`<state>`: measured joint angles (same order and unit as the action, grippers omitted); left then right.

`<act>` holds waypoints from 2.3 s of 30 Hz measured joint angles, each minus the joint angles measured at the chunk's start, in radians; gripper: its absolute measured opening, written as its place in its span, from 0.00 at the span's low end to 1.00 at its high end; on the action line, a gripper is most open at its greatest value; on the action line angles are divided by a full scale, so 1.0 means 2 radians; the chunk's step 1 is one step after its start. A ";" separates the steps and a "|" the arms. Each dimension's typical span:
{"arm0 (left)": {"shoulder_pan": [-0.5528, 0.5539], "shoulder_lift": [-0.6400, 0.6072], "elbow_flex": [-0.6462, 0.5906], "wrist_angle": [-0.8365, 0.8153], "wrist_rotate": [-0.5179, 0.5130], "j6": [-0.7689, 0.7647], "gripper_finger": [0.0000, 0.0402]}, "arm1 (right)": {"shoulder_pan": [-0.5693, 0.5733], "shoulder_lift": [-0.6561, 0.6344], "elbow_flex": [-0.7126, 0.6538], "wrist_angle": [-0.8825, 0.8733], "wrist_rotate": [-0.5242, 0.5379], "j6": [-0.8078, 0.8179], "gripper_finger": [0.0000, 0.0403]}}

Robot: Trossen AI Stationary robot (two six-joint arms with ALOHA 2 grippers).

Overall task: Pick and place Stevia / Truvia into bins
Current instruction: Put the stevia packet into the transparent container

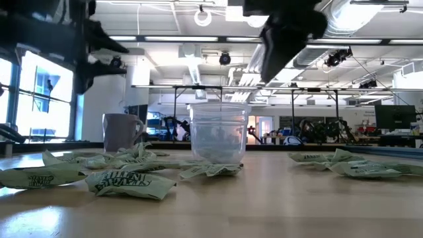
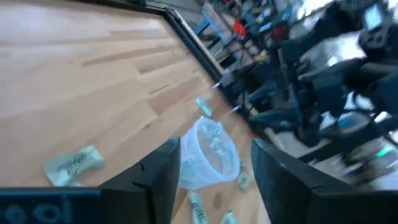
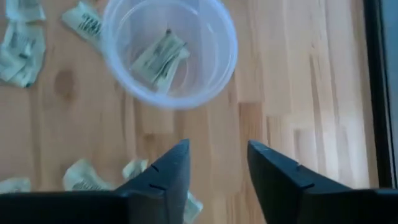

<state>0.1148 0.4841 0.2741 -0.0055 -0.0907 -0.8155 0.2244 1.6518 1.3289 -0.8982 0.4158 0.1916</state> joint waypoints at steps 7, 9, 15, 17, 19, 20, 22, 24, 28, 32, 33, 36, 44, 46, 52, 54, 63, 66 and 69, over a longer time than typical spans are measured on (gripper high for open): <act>-0.002 0.126 0.146 -0.148 -0.005 0.122 0.49 | 0.062 -0.048 -0.062 -0.029 0.060 0.099 0.54; -0.002 0.174 0.184 -0.184 -0.010 0.166 0.48 | 0.069 -0.056 -0.071 -0.033 0.072 0.105 0.56; 0.033 0.315 0.271 -0.243 0.002 0.270 0.46 | 0.053 -0.074 -0.074 -0.033 0.098 0.098 0.56; 0.060 0.358 0.292 -0.243 0.032 0.304 0.45 | 0.039 -0.078 -0.074 -0.040 0.097 0.094 0.57; 0.088 0.397 0.305 -0.248 0.062 0.341 0.45 | 0.020 -0.078 -0.074 -0.048 0.092 0.093 0.57; 0.101 0.415 0.310 -0.248 0.078 0.353 0.45 | 0.010 -0.078 -0.074 -0.051 0.089 0.093 0.56; 0.123 0.447 0.318 -0.248 0.103 0.369 0.46 | -0.010 -0.078 -0.074 -0.052 0.081 0.088 0.57; 0.134 0.471 0.324 -0.253 0.114 0.391 0.47 | -0.027 -0.078 -0.075 -0.046 0.068 0.083 0.57; 0.132 0.513 0.340 -0.278 0.115 0.442 0.52 | -0.053 -0.078 -0.075 -0.046 0.064 0.070 0.56; 0.132 0.548 0.347 -0.290 0.095 0.486 0.62 | -0.079 -0.078 -0.075 -0.033 0.054 0.043 0.57; 0.132 0.555 0.348 -0.284 0.089 0.494 0.64 | -0.087 -0.078 -0.075 -0.030 0.049 0.038 0.57; 0.133 0.570 0.348 -0.268 0.079 0.521 0.70 | -0.104 -0.078 -0.081 -0.008 0.046 0.025 0.56; 0.132 0.596 0.348 -0.264 0.091 0.564 0.66 | -0.113 -0.078 -0.142 0.054 0.028 0.017 0.56; 0.132 0.601 0.348 -0.260 0.097 0.565 0.63 | -0.111 -0.078 -0.153 0.059 0.023 0.023 0.56; 0.132 0.619 0.347 -0.255 0.118 0.565 0.56 | -0.111 -0.078 -0.176 0.072 0.022 0.048 0.56; 0.132 0.630 0.348 -0.256 0.116 0.565 0.53 | -0.111 -0.078 -0.181 0.076 0.023 0.057 0.56; 0.132 0.641 0.349 -0.249 0.090 0.564 0.32 | -0.099 -0.078 -0.182 0.064 0.031 0.076 0.56; 0.132 0.641 0.349 -0.246 0.081 0.560 0.20 | -0.080 -0.082 -0.182 0.055 0.051 0.089 0.56; 0.130 0.640 0.364 -0.261 0.079 0.530 0.08 | -0.057 -0.099 -0.182 0.043 0.062 0.115 0.56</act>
<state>0.3747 1.7644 1.0014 -0.5282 0.0677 0.2440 0.1106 1.4546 0.9653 -0.8121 0.5392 0.4225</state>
